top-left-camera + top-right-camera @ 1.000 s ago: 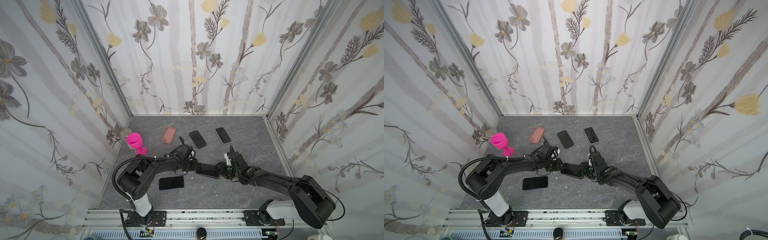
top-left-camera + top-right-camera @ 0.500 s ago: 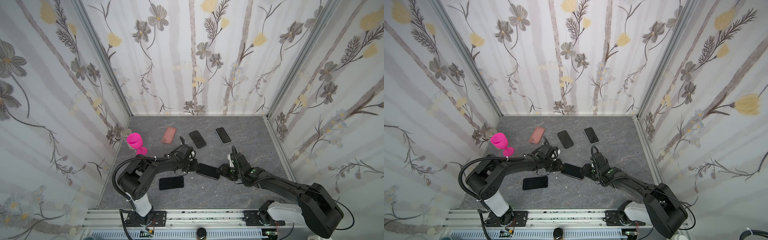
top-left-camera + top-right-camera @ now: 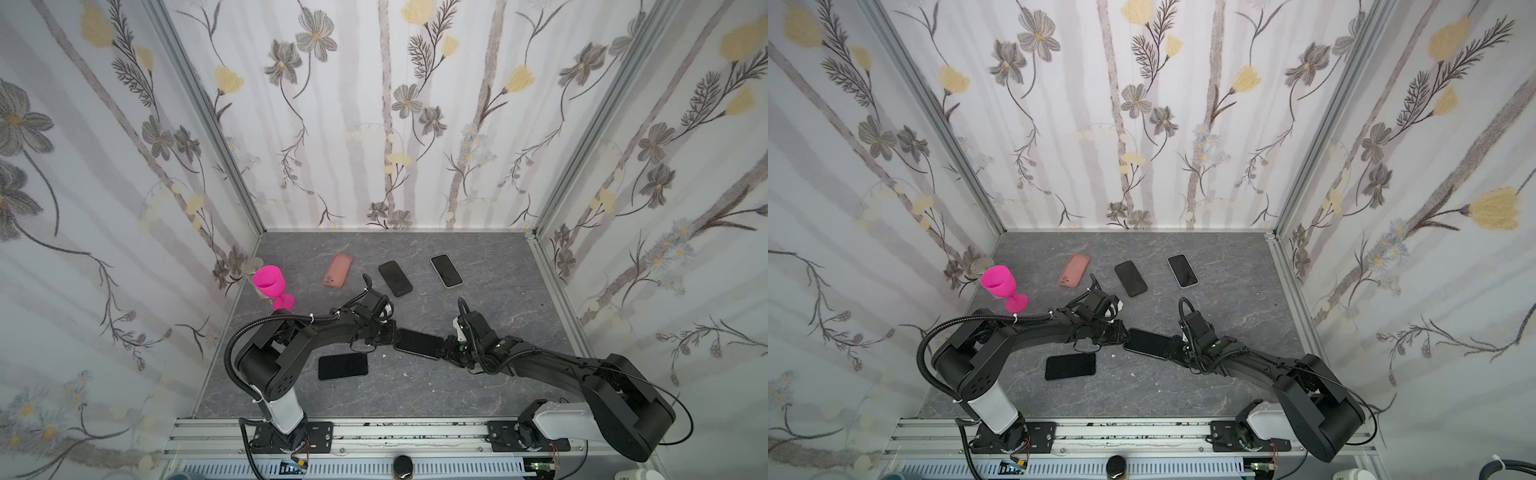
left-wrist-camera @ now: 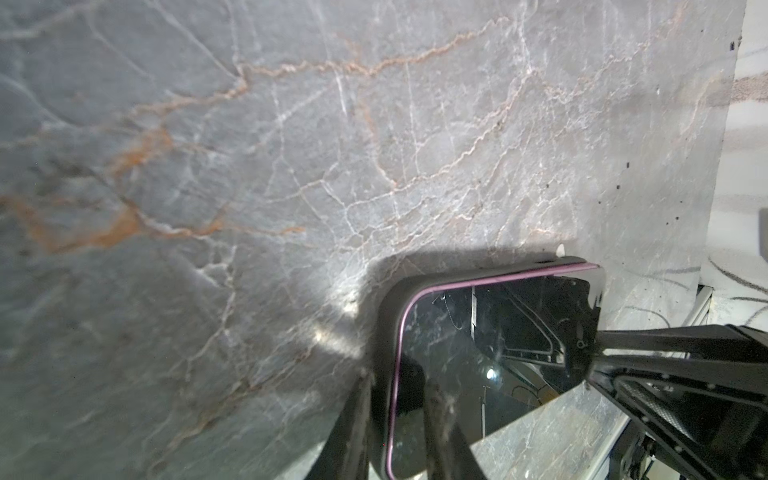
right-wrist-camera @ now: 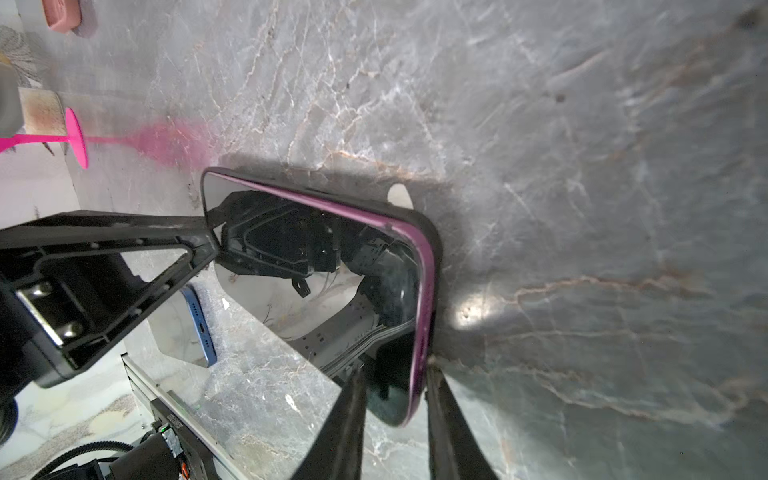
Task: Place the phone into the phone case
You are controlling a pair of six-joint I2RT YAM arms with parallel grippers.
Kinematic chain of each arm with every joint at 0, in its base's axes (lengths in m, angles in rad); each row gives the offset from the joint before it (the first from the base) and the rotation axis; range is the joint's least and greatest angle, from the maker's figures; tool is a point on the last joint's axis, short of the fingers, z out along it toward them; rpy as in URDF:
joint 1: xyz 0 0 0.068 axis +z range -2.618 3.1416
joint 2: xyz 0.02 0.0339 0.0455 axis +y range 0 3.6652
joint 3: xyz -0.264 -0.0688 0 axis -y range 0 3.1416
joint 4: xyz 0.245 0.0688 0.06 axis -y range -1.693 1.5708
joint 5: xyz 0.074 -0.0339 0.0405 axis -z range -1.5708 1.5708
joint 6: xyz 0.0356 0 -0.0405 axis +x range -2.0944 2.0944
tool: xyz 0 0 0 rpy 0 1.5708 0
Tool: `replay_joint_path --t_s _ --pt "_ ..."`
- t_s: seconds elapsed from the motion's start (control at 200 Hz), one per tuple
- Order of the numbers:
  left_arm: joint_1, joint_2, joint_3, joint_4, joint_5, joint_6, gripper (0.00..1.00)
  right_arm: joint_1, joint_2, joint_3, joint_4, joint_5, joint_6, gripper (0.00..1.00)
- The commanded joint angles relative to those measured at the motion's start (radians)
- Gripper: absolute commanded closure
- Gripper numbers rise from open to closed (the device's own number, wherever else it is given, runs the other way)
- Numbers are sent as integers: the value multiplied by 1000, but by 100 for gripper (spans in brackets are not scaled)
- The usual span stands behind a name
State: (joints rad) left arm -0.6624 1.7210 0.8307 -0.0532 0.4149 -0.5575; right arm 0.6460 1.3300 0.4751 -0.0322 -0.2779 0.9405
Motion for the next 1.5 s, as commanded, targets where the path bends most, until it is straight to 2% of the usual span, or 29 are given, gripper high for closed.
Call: replay_joint_path --t_s 0.0,0.205,0.285,0.36,0.524,0.624,0.764,1.124,1.494 --pt "-9 2 1 -73 7 -4 75 7 21 3 41 -35 -5 79" --pt "-27 1 -11 -67 -1 -15 77 12 57 9 28 -32 -14 85" --pt "-32 1 -12 -66 1 -18 78 16 74 19 9 -29 -28 91" --pt "-34 1 -12 -65 -1 -19 78 20 88 31 -11 -25 -40 91" --pt "-37 -6 -12 -83 -41 -14 79 26 90 58 -55 -4 -58 85" --pt "-34 -11 -12 -107 -87 -6 79 26 66 82 -105 31 -70 75" --pt "-32 4 -9 -125 -100 5 79 26 43 115 -175 71 -99 74" --pt "-33 5 -6 -126 -100 8 79 36 55 114 -188 59 -104 90" --pt "-32 2 -6 -122 -93 10 79 47 107 109 -205 88 -114 93"
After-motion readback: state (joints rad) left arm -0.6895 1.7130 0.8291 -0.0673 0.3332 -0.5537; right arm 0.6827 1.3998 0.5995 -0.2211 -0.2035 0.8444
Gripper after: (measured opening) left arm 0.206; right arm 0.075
